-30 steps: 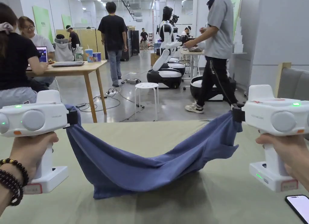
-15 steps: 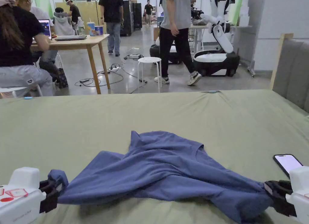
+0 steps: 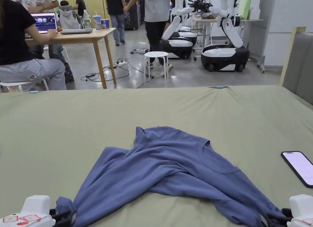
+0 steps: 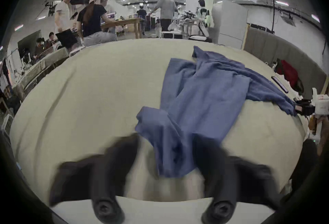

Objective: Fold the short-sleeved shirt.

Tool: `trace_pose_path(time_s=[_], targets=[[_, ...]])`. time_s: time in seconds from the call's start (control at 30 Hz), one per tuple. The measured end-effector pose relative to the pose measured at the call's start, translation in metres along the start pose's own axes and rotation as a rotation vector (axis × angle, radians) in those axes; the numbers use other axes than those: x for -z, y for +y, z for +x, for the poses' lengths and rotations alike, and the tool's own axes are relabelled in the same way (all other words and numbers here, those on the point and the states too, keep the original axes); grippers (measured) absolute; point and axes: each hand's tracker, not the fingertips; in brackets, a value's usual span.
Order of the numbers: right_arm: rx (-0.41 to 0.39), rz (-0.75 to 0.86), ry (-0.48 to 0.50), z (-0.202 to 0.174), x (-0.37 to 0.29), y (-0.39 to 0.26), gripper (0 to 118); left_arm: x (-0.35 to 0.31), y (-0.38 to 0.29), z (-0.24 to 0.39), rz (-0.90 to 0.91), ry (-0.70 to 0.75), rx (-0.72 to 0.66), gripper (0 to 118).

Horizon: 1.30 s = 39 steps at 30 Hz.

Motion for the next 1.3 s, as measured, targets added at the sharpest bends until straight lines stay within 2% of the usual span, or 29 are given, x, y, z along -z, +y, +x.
trace_pose_path(time_s=[0.03, 0.07, 0.1, 0.2, 0.23, 0.27, 0.3, 0.33, 0.37, 0.4, 0.5, 0.57, 0.6, 0.67, 0.7, 0.73, 0.83, 0.9, 0.93, 1.0, 1.07, 1.17, 1.23, 1.3], targets=[[0.019, 0.020, -0.001, 0.000, -0.005, 0.003, 113, -0.005, 0.001, 0.001, -0.002, 0.013, -0.013, 118], [0.029, 0.054, 0.006, -0.001, -0.011, 0.006, 108, -0.011, 0.002, 0.001, 0.004, 0.020, -0.019, 114], [0.018, 0.119, 0.016, -0.002, -0.020, 0.010, 108, -0.021, 0.004, 0.000, 0.052, 0.002, -0.044, 111], [0.021, 0.112, 0.005, -0.006, -0.031, 0.022, 109, -0.047, 0.011, -0.001, 0.092, 0.020, -0.074, 111], [0.004, 0.125, 0.006, -0.012, -0.047, 0.022, 106, -0.057, 0.013, -0.002, 0.104, 0.021, -0.089, 105], [-0.014, 0.137, 0.010, -0.015, -0.053, 0.024, 96, -0.068, 0.014, -0.003, 0.130, 0.017, -0.102, 85], [-0.030, 0.148, 0.010, -0.018, -0.057, 0.025, 81, -0.073, 0.012, -0.004, 0.147, 0.020, -0.108, 54], [-0.039, 0.152, 0.007, -0.021, -0.060, 0.025, 52, -0.078, 0.012, -0.005, 0.147, 0.032, -0.108, 0], [-0.045, 0.152, 0.002, -0.029, -0.068, 0.027, 27, -0.083, 0.012, -0.004, 0.145, 0.069, -0.112, 0], [-0.046, 0.153, 0.002, -0.031, -0.069, 0.027, 10, -0.086, 0.014, -0.004, 0.143, 0.069, -0.111, 0], [-0.036, 0.155, 0.032, -0.036, -0.074, 0.029, 7, -0.085, 0.017, -0.006, 0.130, 0.053, -0.102, 0], [-0.041, 0.155, 0.040, -0.041, -0.074, 0.029, 0, -0.075, 0.019, -0.009, 0.109, 0.054, -0.112, 0], [-0.044, 0.158, 0.038, -0.043, -0.074, 0.028, 0, -0.070, 0.020, -0.009, 0.101, 0.051, -0.109, 8], [-0.060, 0.164, 0.028, -0.045, -0.074, 0.030, 0, -0.057, 0.024, -0.008, 0.071, 0.050, -0.099, 70], [-0.066, 0.163, 0.025, -0.046, -0.074, 0.029, 0, -0.049, 0.021, -0.009, 0.050, 0.052, -0.091, 94], [-0.068, 0.160, 0.026, -0.045, -0.074, 0.029, 0, -0.040, 0.020, -0.009, 0.015, 0.064, -0.079, 108], [-0.055, 0.154, 0.034, -0.043, -0.073, 0.029, 0, -0.024, 0.018, -0.008, -0.001, 0.075, -0.067, 97], [-0.052, 0.150, 0.036, -0.042, -0.072, 0.029, 0, -0.012, 0.018, -0.010, -0.035, 0.082, -0.072, 96], [-0.053, 0.146, 0.036, -0.041, -0.071, 0.029, 0, -0.005, 0.019, -0.011, -0.057, 0.090, -0.079, 90], [-0.058, 0.142, 0.034, -0.040, -0.070, 0.027, 0, 0.002, 0.015, -0.012, -0.075, 0.101, -0.087, 73], [-0.061, 0.137, 0.037, -0.039, -0.070, 0.027, 0, 0.008, 0.015, -0.014, -0.079, 0.093, -0.093, 41], [-0.057, 0.126, 0.033, -0.037, -0.068, 0.027, 0, 0.009, 0.010, -0.008, -0.119, 0.066, -0.091, 27], [-0.062, 0.117, 0.030, -0.036, -0.068, 0.027, 0, 0.007, 0.006, -0.004, -0.126, 0.045, -0.089, 11], [-0.063, 0.112, 0.027, -0.035, -0.067, 0.028, 0, 0.004, 0.003, -0.001, -0.117, 0.036, -0.090, 7]])
